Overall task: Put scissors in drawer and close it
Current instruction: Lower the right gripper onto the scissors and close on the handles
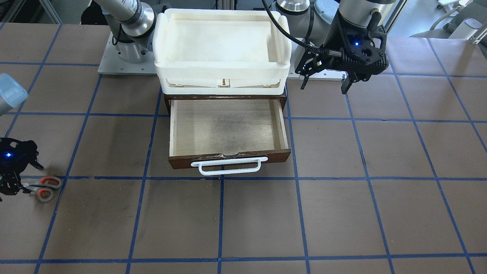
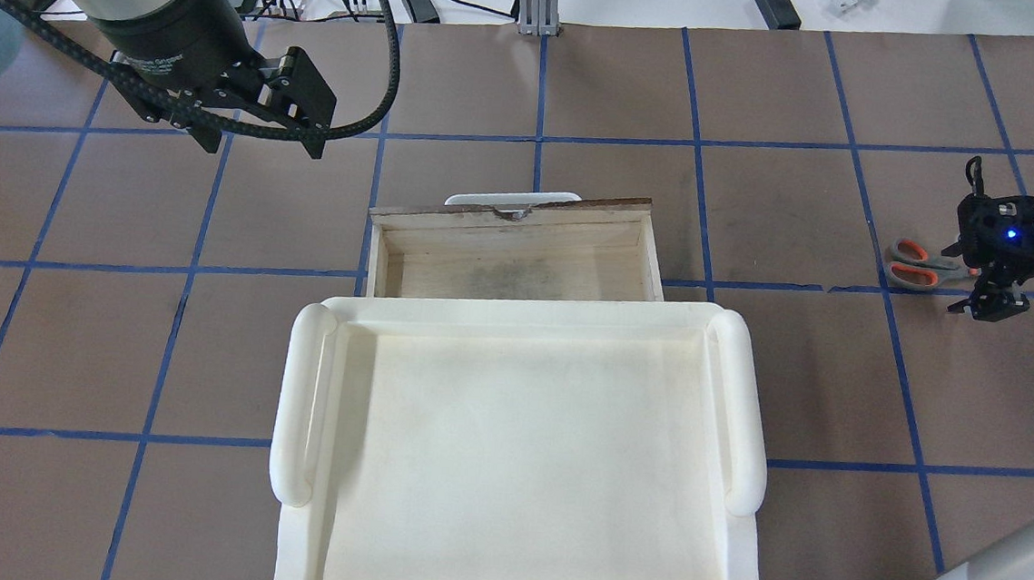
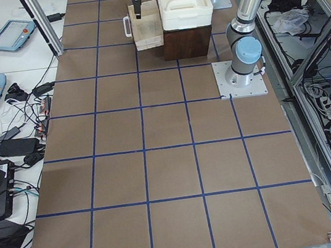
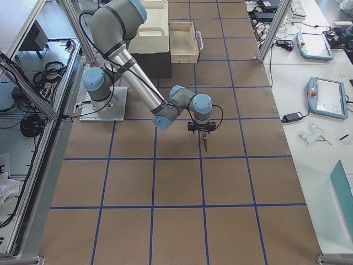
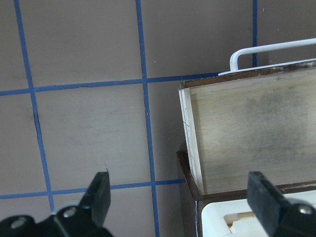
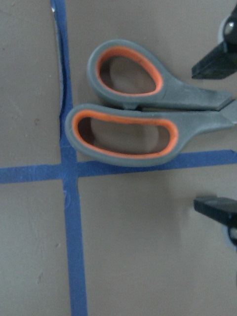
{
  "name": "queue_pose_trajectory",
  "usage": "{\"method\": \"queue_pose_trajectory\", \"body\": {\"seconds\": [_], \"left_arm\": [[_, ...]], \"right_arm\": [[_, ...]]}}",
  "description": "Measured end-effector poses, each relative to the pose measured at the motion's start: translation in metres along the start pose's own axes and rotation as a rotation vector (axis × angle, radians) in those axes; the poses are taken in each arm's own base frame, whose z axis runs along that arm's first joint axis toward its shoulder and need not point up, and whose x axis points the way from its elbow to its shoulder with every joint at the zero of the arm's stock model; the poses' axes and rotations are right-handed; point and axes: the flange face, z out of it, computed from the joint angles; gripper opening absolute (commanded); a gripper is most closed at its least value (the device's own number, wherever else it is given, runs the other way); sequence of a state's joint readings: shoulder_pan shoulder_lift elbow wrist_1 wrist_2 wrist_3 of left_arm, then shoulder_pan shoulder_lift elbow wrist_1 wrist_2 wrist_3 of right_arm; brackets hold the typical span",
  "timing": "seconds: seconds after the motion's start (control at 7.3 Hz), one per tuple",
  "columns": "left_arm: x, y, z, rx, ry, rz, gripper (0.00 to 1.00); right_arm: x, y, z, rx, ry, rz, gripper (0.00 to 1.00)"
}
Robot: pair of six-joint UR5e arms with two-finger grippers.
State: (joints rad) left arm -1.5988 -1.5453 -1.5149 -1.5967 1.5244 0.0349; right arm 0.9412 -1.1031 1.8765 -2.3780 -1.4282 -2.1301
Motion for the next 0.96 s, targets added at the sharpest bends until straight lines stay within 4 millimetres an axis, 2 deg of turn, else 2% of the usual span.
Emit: {"method": "queue_pose_trajectory", "body": {"seconds": [0.41, 0.68, 0.96], "left_arm": [[0.0004, -0.0002, 0.0007, -0.002, 0.0, 0.001, 1.0], [0.0002, 0.0004, 0.0008, -0.002, -0.001, 0.002, 1.0], [0.0001, -0.0007, 0.0024, -0.005, -0.001, 0.003, 1.0]], "right_arm": [[0.0077, 0.0056, 0.006, -0.007, -0.007, 0.004, 0.77], [0.0103, 0.0036, 0.0065, -0.009, -0.01, 0.009, 0.59], [0.0109, 0.0031, 0.0062, -0.011, -0.011, 0.011, 0.47]]}}
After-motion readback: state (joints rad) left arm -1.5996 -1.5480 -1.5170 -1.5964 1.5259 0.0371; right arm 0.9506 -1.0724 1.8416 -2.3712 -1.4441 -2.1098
